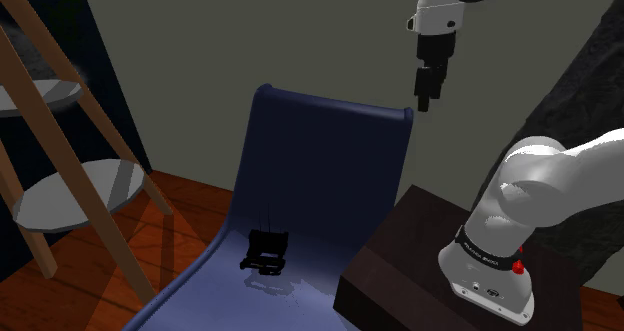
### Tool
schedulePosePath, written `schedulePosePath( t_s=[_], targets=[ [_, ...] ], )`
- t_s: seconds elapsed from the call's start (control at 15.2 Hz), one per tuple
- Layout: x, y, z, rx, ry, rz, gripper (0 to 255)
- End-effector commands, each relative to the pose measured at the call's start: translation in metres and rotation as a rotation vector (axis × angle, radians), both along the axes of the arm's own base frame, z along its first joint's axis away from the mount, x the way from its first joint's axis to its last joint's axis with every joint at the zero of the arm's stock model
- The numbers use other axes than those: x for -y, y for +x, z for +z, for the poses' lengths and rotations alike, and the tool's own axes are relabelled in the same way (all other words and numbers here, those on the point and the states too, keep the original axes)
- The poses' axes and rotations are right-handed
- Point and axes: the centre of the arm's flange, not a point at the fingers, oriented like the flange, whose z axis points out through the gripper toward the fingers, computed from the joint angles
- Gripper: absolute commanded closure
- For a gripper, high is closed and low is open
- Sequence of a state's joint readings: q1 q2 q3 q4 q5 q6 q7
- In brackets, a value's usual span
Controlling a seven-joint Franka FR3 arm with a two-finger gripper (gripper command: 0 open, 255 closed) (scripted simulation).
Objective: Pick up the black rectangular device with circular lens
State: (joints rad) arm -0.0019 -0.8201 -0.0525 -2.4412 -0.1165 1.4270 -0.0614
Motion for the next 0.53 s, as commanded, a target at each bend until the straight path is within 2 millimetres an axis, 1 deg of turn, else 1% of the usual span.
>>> schedulePosePath(
  t_s=[0.0,0.46],
  targets=[
    [0.0,0.0,0.0,0.0,0.0,0.0,0],
    [-0.032,0.047,-0.07,0.003,0.025,0.005,0]
  ],
)
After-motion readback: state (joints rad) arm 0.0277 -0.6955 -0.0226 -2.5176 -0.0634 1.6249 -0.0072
